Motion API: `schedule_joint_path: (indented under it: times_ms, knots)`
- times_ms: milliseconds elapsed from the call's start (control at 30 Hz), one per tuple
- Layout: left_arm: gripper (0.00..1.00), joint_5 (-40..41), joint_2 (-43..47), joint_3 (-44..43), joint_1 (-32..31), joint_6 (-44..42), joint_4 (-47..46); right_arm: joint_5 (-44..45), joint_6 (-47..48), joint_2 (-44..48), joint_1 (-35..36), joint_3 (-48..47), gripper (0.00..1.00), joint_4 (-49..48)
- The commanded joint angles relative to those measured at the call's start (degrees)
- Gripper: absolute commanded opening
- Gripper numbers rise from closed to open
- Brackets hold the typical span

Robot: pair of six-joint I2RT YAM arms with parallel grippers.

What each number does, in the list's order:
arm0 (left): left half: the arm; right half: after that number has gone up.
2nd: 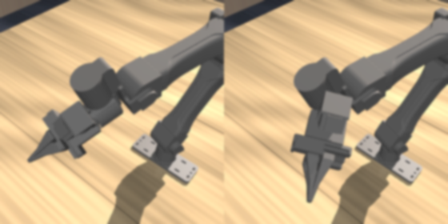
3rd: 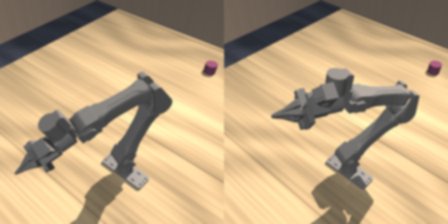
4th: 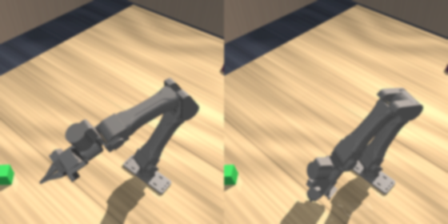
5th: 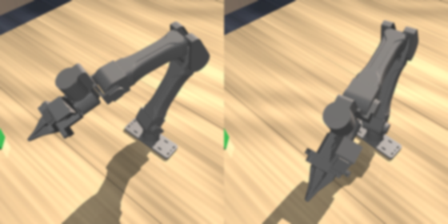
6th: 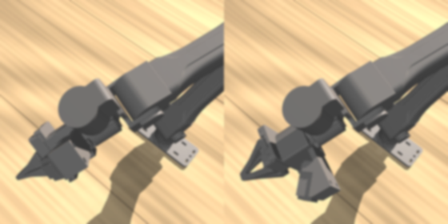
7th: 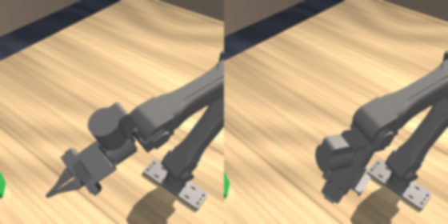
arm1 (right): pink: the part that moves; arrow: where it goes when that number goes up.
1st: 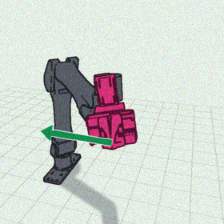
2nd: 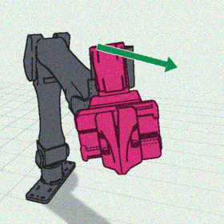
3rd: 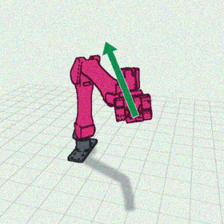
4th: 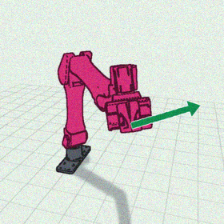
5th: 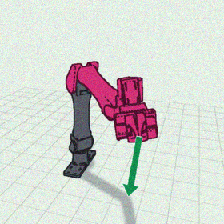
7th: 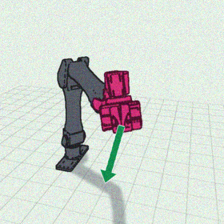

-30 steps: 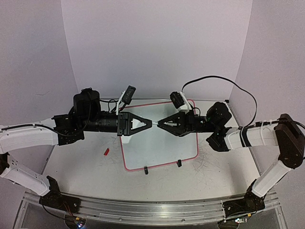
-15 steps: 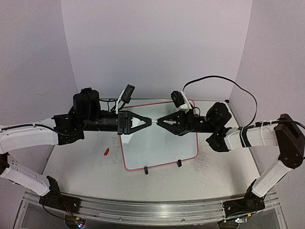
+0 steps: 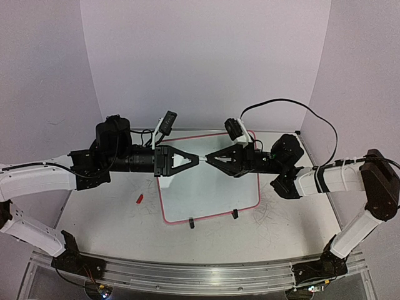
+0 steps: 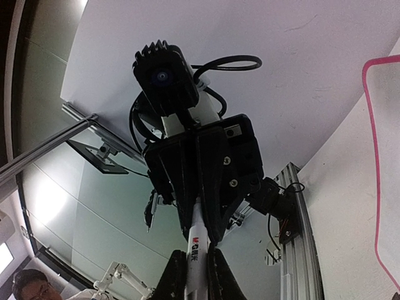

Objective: Write a sentence on the whiteboard
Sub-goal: Pass from the left arm to the right, then hold the whiteboard on the whiteboard stand.

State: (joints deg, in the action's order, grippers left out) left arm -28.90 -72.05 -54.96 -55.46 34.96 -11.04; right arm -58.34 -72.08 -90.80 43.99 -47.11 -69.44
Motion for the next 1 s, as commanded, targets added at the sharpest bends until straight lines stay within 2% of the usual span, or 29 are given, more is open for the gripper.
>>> schedule_joint_path:
  times_ms: [0,233,267,300,367,400,467,533,600,667,800,967]
  knots:
    - [0.00,-1.6,-0.7,-0.5,-0.7,-0.3,-1.5,-0.4,0.5,0.0,1.1,-2.3,0.00,-3.4]
    - [0.01,1.2,0.0,-0.3,-0.6,-0.1,-1.4,-1.0,3.1,0.9,1.1,-1.1,0.00,-3.3]
    - [0.05,2.0,0.3,-0.1,-0.4,0.0,-1.3,-0.5,4.0,1.5,1.1,-0.7,0.00,-3.0]
    - [0.14,2.6,0.8,0.2,-0.1,0.2,-1.2,0.1,5.3,1.9,1.0,-0.4,0.00,-2.3]
    - [0.38,4.7,2.6,1.2,0.8,0.3,-0.4,2.1,8.8,3.8,0.5,0.5,0.00,2.0]
    - [0.52,6.7,3.7,1.6,1.5,0.3,0.5,4.3,11.5,5.1,0.1,1.3,0.00,5.4]
    - [0.70,11.3,6.5,2.0,2.3,-0.4,4.6,9.2,19.4,9.0,-0.4,1.5,0.00,16.7]
    - [0.86,16.2,9.7,2.4,2.9,-1.2,8.4,16.1,28.8,13.9,-0.4,0.5,0.00,32.2]
    - [0.94,20.7,13.3,3.1,3.6,-1.5,11.7,22.6,33.7,18.8,-0.6,0.8,0.00,40.6]
    - [0.98,25.2,16.0,3.7,4.1,-1.3,15.0,29.7,36.5,25.4,-1.0,3.0,0.00,46.0]
    - [0.99,34.0,19.2,5.0,6.1,0.9,20.3,40.9,40.6,38.2,-1.4,10.1,0.00,47.6]
    - [0.99,35.4,19.1,7.4,9.7,4.1,21.5,50.1,48.5,47.1,-1.5,9.1,0.00,55.3]
